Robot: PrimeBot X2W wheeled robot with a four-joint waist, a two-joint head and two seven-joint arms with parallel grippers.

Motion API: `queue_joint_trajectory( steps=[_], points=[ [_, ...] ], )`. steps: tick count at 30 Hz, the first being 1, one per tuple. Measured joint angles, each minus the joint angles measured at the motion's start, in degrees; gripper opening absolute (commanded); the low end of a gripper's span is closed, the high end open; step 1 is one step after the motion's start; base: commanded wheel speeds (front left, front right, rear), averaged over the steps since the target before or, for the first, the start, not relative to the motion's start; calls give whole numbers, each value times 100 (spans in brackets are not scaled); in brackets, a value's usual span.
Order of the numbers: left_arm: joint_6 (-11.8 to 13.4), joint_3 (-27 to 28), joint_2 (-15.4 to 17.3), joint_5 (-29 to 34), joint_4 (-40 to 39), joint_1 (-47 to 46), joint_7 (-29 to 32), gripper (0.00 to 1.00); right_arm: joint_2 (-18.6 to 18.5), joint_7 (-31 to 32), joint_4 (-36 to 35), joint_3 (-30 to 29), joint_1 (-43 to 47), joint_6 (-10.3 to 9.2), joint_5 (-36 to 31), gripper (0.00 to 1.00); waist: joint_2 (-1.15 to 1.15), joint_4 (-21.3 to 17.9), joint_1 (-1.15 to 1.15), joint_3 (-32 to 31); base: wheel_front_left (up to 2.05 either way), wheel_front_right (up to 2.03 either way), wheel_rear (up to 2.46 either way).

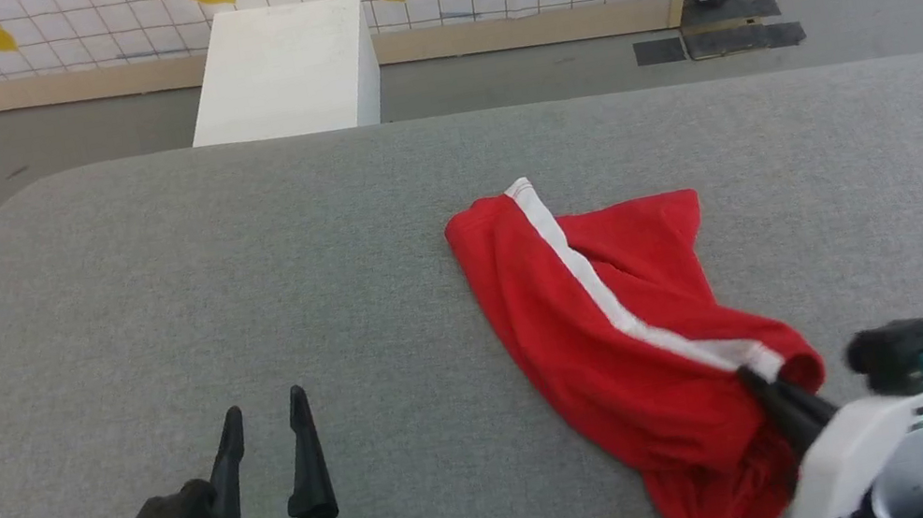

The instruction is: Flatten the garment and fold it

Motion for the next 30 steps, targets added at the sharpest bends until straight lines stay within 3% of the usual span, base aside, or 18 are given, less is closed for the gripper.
queue_joint_trajectory(
  steps=[4, 10, 20, 21, 30],
  points=[
    [-188, -94, -43, -10, 156, -183, 46, 100, -11, 7, -359, -509, 179, 0, 197, 0, 0, -120, 0, -7, 0, 0, 0],
    [-590, -417, -77, -63, 557, -1506, 813, 100, -10, 22, -523, -708, 188, 0, 388, 0, 0, -361, 0, 133, 0, 0, 0],
    [-1047, -1168, 23, 10, 2281, -4413, 2819, 100, -10, -413, -212, 178, -564, 0, 705, 0, 0, -915, 0, 852, 0, 0, 0],
    [-1101, -1448, 25, 54, 2746, -4965, 3315, 100, -9, -549, -38, 506, -738, 0, 803, 0, 0, -1101, 0, 1115, 0, 0, 0],
    [-1123, -2093, 64, 324, 3812, -5814, 4119, 100, -7, -884, 320, 927, -962, 0, 978, 0, 0, -1601, 1, 1854, 0, 0, 0]
  ],
)
